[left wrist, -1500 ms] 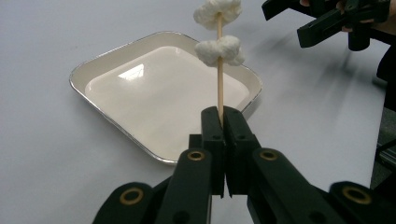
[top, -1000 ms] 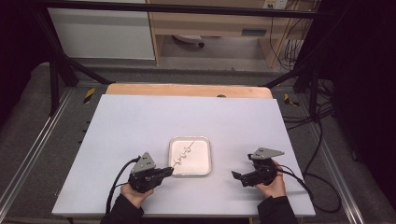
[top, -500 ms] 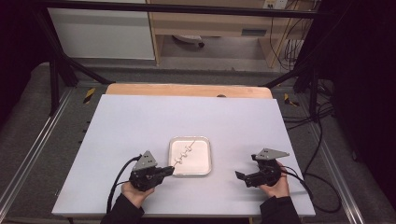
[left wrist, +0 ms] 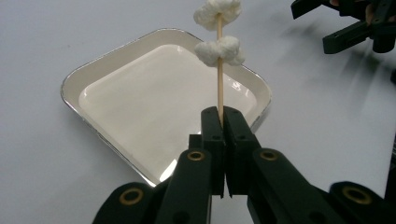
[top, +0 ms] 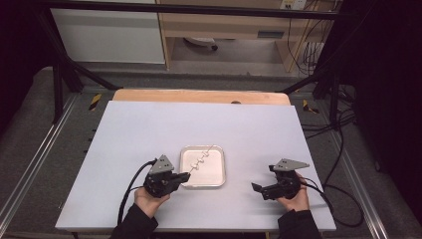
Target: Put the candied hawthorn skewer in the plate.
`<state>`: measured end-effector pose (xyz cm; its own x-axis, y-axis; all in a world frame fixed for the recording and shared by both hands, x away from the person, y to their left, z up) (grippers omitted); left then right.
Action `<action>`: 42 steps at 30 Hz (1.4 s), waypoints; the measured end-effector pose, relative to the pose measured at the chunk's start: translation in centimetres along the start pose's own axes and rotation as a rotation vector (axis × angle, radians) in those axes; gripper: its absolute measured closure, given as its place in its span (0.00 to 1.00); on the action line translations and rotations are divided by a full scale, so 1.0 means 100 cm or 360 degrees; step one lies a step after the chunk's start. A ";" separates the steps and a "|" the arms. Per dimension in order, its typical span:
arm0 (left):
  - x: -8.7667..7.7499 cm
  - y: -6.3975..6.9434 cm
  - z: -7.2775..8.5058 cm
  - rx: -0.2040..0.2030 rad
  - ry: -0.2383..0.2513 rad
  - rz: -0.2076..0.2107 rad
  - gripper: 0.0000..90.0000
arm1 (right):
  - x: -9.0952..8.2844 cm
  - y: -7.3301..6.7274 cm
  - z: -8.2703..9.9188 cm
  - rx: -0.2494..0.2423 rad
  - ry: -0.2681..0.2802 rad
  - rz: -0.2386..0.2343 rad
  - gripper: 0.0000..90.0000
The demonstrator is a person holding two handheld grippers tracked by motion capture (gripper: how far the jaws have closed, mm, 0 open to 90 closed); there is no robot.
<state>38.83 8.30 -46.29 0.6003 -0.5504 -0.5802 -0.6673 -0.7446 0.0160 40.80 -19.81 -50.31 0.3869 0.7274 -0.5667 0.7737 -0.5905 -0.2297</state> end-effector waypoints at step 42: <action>0.051 -0.011 0.018 0.0038 -0.0419 -0.0294 0.98 | 0.004 0.000 0.003 0.0006 -0.0028 -0.0009 0.01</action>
<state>41.81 7.00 -50.76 0.5797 -0.2880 -0.7623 -0.5696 -0.8121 -0.1263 40.77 -19.60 -50.76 0.3734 0.7244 -0.5795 0.7739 -0.5877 -0.2360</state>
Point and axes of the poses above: each handheld gripper's, and its own axes: x roughly forward along the jaws, z roughly out of its underside, y roughly to its right, the point moved 9 cm from there along x, roughly forward along the jaws, and after that the axes turned 12 degrees about -z, right-handed, at the moved point
